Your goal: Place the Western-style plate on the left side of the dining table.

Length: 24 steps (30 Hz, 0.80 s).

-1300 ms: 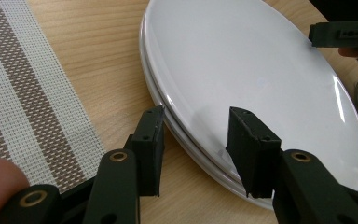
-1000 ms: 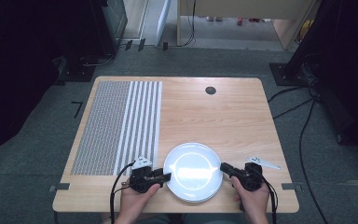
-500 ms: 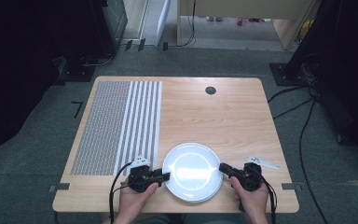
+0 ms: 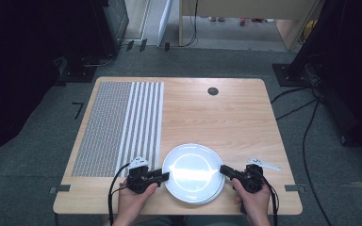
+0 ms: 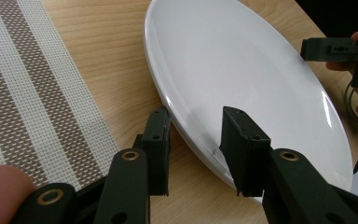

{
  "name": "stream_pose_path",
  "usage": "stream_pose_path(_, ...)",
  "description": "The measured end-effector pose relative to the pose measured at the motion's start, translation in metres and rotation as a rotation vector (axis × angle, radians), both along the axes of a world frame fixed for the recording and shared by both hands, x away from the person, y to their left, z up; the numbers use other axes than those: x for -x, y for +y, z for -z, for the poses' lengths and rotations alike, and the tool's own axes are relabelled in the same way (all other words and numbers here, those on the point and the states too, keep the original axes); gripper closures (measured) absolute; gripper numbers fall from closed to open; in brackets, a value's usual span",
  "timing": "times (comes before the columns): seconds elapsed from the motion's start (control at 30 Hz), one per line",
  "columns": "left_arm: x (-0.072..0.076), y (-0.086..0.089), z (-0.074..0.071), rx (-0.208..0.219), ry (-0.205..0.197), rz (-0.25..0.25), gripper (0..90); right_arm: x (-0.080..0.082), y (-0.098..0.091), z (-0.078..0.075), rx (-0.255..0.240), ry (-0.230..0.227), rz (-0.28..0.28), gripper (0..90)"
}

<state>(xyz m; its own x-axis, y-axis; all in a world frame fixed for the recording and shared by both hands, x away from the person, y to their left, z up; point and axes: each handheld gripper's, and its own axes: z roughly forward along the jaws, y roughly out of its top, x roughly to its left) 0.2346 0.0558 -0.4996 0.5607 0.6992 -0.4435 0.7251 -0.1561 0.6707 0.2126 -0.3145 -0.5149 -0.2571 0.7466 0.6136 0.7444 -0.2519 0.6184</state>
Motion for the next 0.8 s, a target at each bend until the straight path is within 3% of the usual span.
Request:
stream_pose_path(0.4,-0.001,0.014,-0.005,0.007,0.009,0.012,68.6,-0.001,0.009,0.002,-0.026,0.008,-0.011,80.9)
stream_pose_path(0.8,-0.003,0.037,-0.009,0.021,0.026,0.002,69.6,0.0,0.027,0.005,-0.023,-0.006,-0.068,79.7)
